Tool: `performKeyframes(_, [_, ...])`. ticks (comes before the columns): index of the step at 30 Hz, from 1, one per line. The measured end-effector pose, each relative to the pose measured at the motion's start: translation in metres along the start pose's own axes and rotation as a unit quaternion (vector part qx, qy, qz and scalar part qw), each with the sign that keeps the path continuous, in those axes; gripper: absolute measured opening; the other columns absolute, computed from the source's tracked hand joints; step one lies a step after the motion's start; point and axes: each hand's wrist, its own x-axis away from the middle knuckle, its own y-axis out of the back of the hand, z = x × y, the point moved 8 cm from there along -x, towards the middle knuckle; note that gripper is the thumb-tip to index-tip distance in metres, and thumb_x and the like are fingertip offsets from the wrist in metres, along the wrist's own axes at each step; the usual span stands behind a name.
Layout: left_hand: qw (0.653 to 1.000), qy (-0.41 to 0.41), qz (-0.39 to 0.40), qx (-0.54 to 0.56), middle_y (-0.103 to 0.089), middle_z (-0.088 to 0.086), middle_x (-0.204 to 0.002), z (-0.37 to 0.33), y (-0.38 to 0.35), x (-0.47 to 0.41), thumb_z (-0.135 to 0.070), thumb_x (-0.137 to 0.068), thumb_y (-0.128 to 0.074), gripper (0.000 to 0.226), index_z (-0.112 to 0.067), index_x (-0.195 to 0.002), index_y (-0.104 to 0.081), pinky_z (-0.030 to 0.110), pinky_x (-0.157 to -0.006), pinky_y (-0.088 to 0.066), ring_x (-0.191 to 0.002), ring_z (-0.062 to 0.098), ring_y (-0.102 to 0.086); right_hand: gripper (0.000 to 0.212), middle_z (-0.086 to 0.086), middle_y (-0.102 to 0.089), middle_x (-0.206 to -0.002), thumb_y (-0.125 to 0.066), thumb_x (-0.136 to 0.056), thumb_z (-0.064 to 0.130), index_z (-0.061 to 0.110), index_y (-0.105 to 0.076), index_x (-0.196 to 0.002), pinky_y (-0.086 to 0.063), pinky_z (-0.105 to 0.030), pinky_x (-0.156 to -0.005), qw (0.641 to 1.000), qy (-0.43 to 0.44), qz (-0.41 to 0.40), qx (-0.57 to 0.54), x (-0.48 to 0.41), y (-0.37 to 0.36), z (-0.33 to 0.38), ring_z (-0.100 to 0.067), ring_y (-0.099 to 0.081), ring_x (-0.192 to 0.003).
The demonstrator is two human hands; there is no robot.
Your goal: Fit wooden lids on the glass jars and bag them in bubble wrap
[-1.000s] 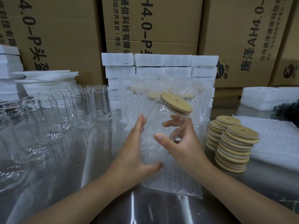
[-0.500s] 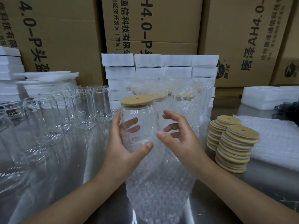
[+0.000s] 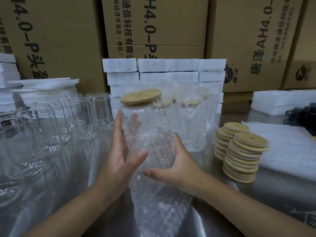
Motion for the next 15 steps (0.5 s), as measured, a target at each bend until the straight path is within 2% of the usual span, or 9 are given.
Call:
performKeyframes(2, [1.0,0.01,0.015,-0.024,-0.053,-0.016,-0.14,0.003,-0.002,0.002,-0.069,-0.055,-0.08,0.124,-0.026,-0.152,-0.017,0.023,-0.097,-0.048,-0.13,0.008,-0.05,0.076,0.029,-0.062,-0.109,-0.086,-0.064,0.025,0.049,-0.036,-0.115,-0.047,-0.007,-0.079,0.999,0.023,-0.024,-0.011,0.0,0.004,0.005,0.005,-0.061,-0.105])
performKeyframes(3, [0.999,0.013,0.017,-0.034,-0.056,-0.017,-0.136,0.005,-0.002,0.002,-0.065,-0.056,-0.082,0.116,-0.025,-0.148,-0.025,0.022,-0.096,-0.049,-0.127,0.006,-0.053,0.073,0.028,-0.063,-0.109,-0.085,-0.064,0.026,0.049,-0.037,-0.113,-0.048,-0.007,-0.079,0.999,0.036,-0.037,-0.015,0.0,0.006,0.007,0.005,-0.062,-0.105])
performKeyframes(6, [0.998,0.016,0.017,-0.058,-0.06,-0.038,-0.115,0.008,-0.007,0.004,-0.045,-0.059,-0.075,0.074,-0.031,-0.123,-0.042,0.003,-0.083,-0.043,-0.11,-0.017,-0.054,0.079,0.023,-0.063,-0.113,-0.086,-0.056,0.037,0.047,-0.038,-0.117,-0.049,-0.012,-0.084,0.994,0.055,-0.088,-0.019,-0.002,0.016,0.006,-0.001,-0.061,-0.109])
performKeyframes(7, [0.998,0.021,0.015,-0.06,-0.061,-0.037,-0.113,0.01,-0.007,0.004,-0.043,-0.06,-0.072,0.068,-0.03,-0.12,-0.044,0.002,-0.082,-0.043,-0.108,-0.017,-0.055,0.081,0.022,-0.062,-0.115,-0.087,-0.054,0.039,0.046,-0.038,-0.119,-0.049,-0.013,-0.085,0.993,0.058,-0.101,-0.019,-0.002,0.019,0.006,-0.001,-0.061,-0.11])
performKeyframes(9, [0.998,0.033,0.01,-0.061,-0.064,-0.023,-0.119,0.017,-0.005,0.004,-0.043,-0.06,-0.073,0.07,-0.027,-0.122,-0.046,0.011,-0.088,-0.046,-0.114,-0.005,-0.057,0.084,0.018,-0.063,-0.116,-0.088,-0.055,0.039,0.041,-0.039,-0.123,-0.05,-0.016,-0.085,0.992,0.063,-0.112,-0.014,-0.004,0.022,0.005,-0.004,-0.062,-0.11])
performKeyframes(12, [0.997,0.035,-0.007,-0.064,-0.063,-0.008,-0.125,0.017,-0.001,0.003,-0.048,-0.057,-0.072,0.074,-0.027,-0.124,-0.049,0.034,-0.107,-0.042,-0.123,0.005,-0.055,0.084,0.004,-0.065,-0.118,-0.089,-0.059,0.032,0.027,-0.04,-0.127,-0.053,-0.032,-0.09,0.992,0.069,-0.11,-0.011,-0.007,0.019,0.003,-0.013,-0.064,-0.11])
performKeyframes(13, [0.997,0.036,-0.013,-0.061,-0.064,-0.007,-0.124,0.016,0.0,0.002,-0.048,-0.057,-0.071,0.072,-0.027,-0.123,-0.05,0.036,-0.108,-0.041,-0.122,0.006,-0.056,0.083,0.002,-0.066,-0.117,-0.089,-0.059,0.029,0.024,-0.04,-0.127,-0.054,-0.033,-0.09,0.992,0.07,-0.109,-0.01,-0.008,0.018,0.003,-0.015,-0.065,-0.109])
performKeyframes(15, [0.997,0.033,-0.012,-0.061,-0.068,-0.014,-0.114,0.014,-0.003,0.001,-0.046,-0.059,-0.069,0.065,-0.027,-0.118,-0.052,0.023,-0.099,-0.046,-0.112,0.0,-0.06,0.085,0.001,-0.066,-0.116,-0.09,-0.057,0.028,0.025,-0.04,-0.127,-0.054,-0.037,-0.09,0.993,0.063,-0.103,-0.006,-0.009,0.017,0.003,-0.016,-0.066,-0.107])
